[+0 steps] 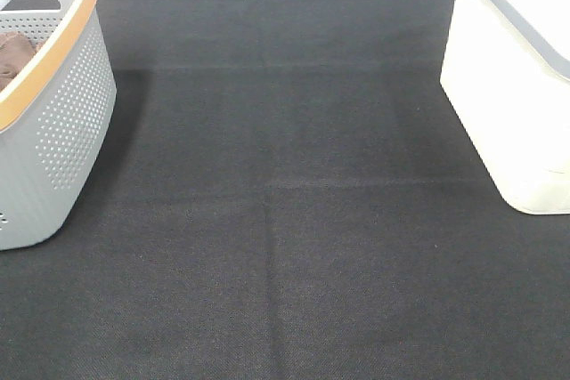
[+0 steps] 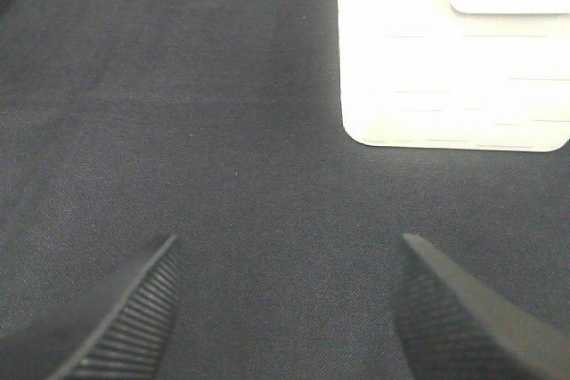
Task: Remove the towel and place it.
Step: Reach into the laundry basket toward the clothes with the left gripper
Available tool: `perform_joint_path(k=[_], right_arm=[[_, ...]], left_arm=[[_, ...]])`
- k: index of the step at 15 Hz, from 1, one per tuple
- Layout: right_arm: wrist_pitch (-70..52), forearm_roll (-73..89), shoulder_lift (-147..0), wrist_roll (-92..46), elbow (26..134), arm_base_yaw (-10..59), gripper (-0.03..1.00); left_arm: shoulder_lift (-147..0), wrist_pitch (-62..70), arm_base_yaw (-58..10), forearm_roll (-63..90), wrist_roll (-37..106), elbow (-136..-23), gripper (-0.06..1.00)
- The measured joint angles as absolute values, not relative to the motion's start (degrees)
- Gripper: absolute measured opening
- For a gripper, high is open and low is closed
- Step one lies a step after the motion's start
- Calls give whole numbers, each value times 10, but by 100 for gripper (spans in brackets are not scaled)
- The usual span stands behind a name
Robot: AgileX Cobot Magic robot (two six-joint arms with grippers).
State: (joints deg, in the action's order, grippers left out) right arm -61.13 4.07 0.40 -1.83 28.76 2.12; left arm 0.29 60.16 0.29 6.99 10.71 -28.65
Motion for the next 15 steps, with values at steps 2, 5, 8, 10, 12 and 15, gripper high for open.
perform_joint_path(k=[2,5,8,10,12,15], right_arm=[[-611,41,4,-18,288,21,64],[-611,41,4,-18,288,21,64],[-611,41,4,-18,288,21,64],[-611,41,4,-18,288,21,64],[-611,41,4,-18,288,21,64],[-611,41,4,-18,288,21,64]], left_arm=[[3,602,3,70,107,-286,81],[3,602,3,70,107,-286,81],[3,602,3,70,107,-286,81],[3,602,3,70,107,-286,81],[3,602,3,70,107,-286,81],[3,602,3,70,107,-286,81]])
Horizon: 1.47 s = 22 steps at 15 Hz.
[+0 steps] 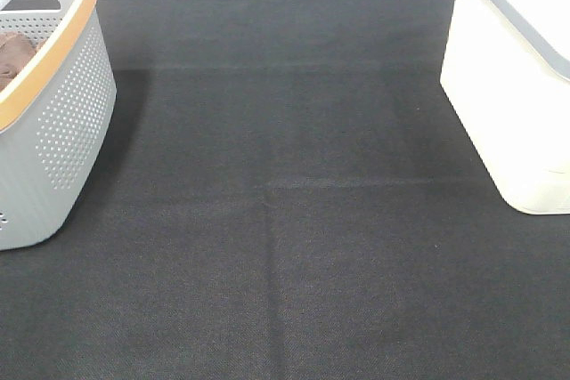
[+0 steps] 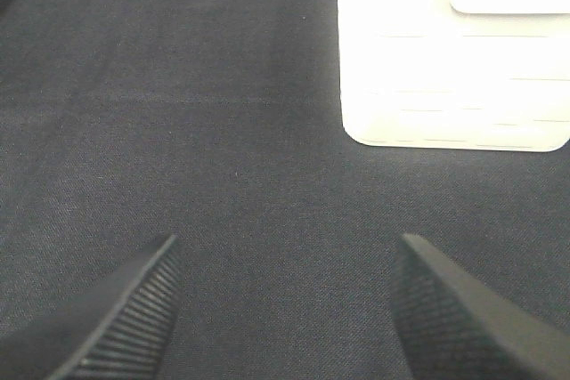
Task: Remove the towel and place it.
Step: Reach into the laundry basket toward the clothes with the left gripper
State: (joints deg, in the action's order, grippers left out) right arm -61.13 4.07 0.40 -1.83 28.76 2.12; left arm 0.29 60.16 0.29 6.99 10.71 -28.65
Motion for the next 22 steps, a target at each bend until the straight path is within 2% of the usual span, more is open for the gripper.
perform_joint_path(k=[22], right_arm=[[-611,41,4,-18,288,21,64]], left_arm=[[3,602,3,70,107,-286,81]])
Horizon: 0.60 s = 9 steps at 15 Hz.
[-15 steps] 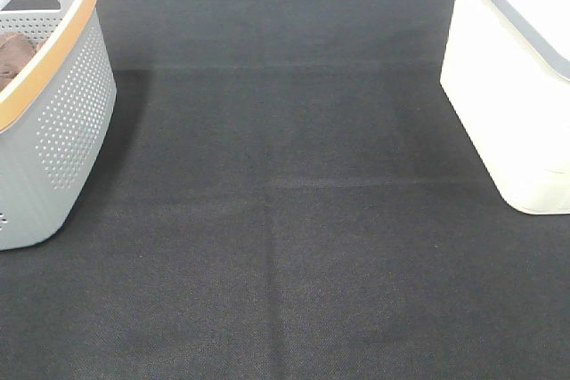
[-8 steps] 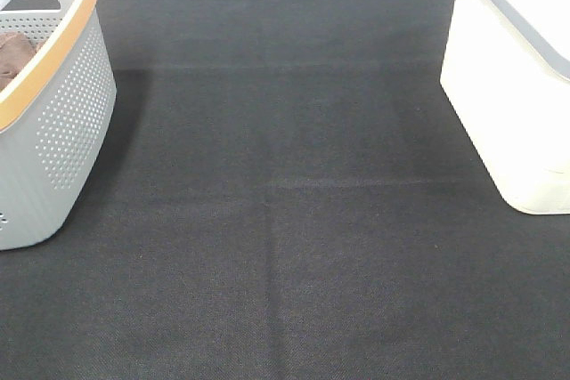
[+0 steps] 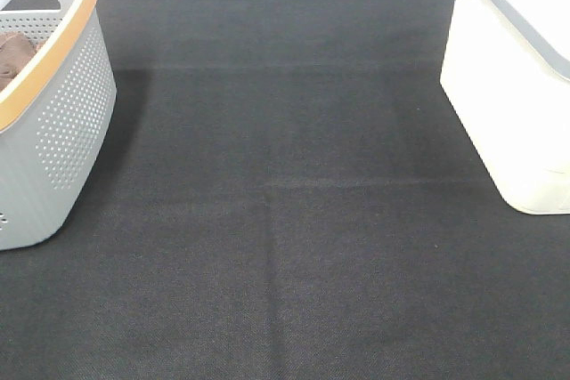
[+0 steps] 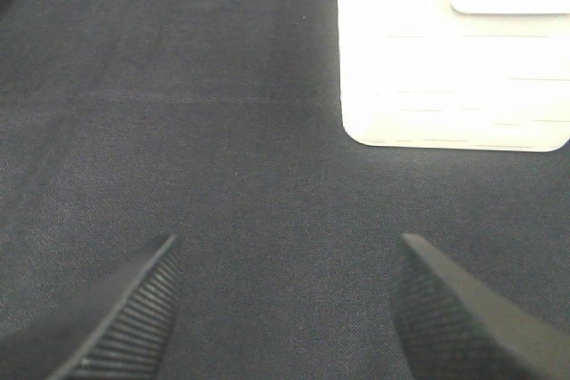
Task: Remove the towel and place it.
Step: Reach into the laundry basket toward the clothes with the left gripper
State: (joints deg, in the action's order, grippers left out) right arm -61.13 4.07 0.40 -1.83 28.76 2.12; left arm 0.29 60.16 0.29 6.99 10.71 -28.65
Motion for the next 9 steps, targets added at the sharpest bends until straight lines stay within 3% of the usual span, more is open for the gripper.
perform_joint_path(k=[9], right_arm=[[-611,41,4,-18,288,21,64]], left_arm=[[3,602,3,70,107,-286,81]])
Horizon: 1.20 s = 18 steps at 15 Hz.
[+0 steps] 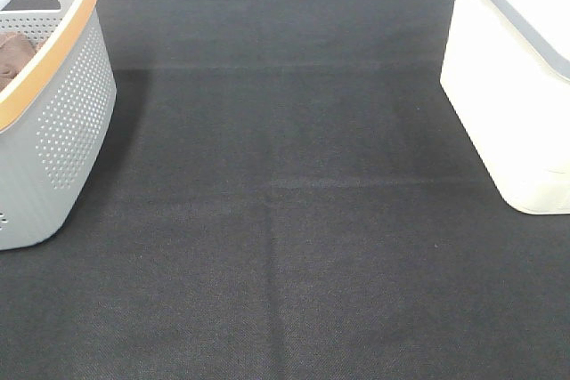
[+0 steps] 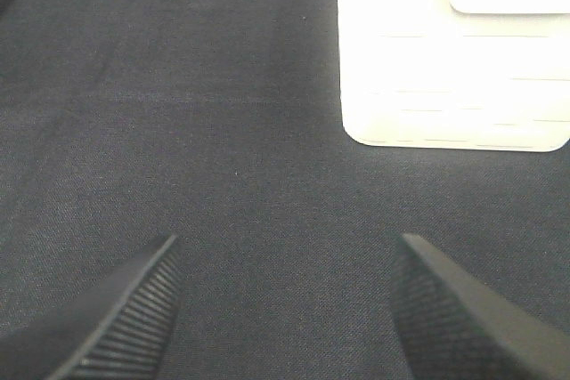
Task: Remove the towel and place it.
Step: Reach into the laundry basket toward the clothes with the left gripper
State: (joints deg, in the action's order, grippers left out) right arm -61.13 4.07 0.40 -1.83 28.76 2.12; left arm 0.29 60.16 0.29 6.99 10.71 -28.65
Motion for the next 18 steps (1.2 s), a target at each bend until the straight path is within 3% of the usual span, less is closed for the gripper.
perform_joint_path(k=[18], right_arm=[[-611,41,4,-18,288,21,64]], left_arm=[[3,601,3,70,103,-288,81]])
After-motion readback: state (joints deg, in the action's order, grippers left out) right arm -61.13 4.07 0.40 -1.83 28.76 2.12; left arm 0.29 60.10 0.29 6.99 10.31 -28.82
